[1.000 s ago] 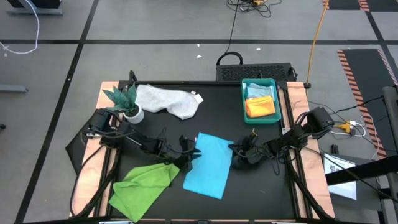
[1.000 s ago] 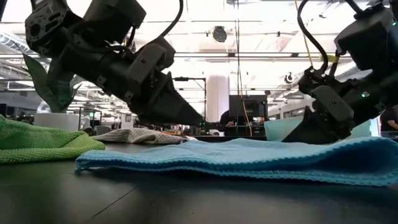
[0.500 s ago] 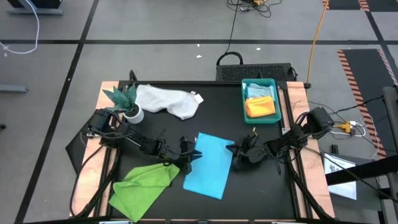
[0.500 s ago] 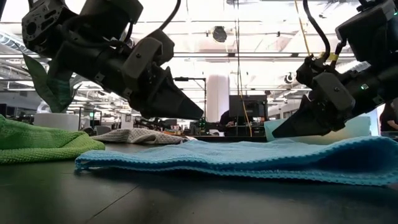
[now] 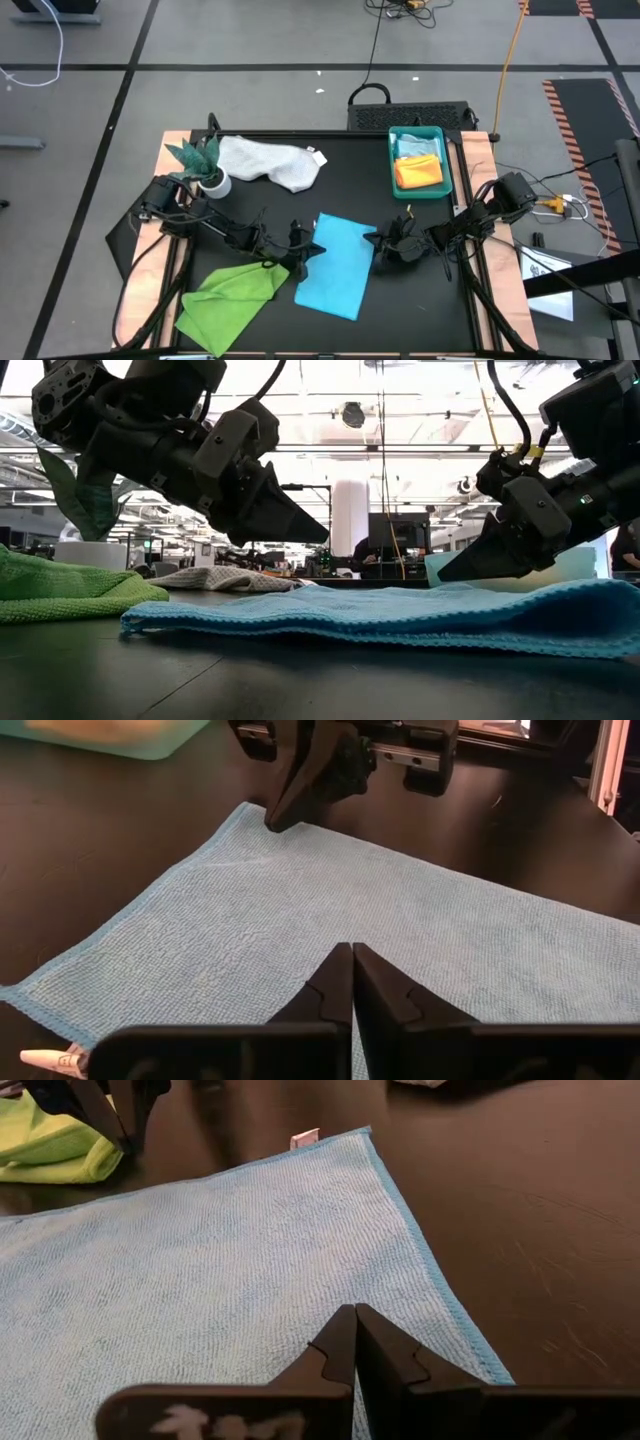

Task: Fold microfiber towels
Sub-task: Fold the blue microfiber cloth

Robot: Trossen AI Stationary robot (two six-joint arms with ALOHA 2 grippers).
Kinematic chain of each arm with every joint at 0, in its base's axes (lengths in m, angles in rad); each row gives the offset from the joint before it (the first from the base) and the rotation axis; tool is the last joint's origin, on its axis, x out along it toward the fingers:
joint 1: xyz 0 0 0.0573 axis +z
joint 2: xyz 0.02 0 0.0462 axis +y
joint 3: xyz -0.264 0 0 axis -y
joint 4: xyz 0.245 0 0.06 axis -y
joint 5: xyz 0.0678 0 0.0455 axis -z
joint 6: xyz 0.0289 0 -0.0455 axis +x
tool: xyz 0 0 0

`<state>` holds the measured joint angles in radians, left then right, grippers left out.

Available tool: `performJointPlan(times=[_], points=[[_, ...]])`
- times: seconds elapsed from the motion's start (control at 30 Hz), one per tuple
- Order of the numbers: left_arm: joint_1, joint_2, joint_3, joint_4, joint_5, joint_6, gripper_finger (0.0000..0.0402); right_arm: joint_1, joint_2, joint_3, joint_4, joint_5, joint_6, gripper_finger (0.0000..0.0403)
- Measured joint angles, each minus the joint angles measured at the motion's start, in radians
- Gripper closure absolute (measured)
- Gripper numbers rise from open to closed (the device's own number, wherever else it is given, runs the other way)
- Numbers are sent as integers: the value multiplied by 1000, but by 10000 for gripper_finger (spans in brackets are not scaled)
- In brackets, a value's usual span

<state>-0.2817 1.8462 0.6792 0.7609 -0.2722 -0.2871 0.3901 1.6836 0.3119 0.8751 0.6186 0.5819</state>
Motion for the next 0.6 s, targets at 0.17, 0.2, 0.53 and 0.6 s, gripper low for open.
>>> performJointPlan(times=[0.17, 0.2, 0.53, 0.6], points=[[0, 0, 0, 0, 0, 0, 390, 0, 0, 0, 0, 0, 0, 403], [0, 0, 0, 0, 0, 0, 394, 0, 0, 0, 0, 0, 0, 403], [1, 0, 0, 0, 0, -2, 386, 0, 0, 0, 0, 0, 0, 403], [1, 0, 0, 0, 0, -2, 392, 0, 0, 0, 0, 0, 0, 403]])
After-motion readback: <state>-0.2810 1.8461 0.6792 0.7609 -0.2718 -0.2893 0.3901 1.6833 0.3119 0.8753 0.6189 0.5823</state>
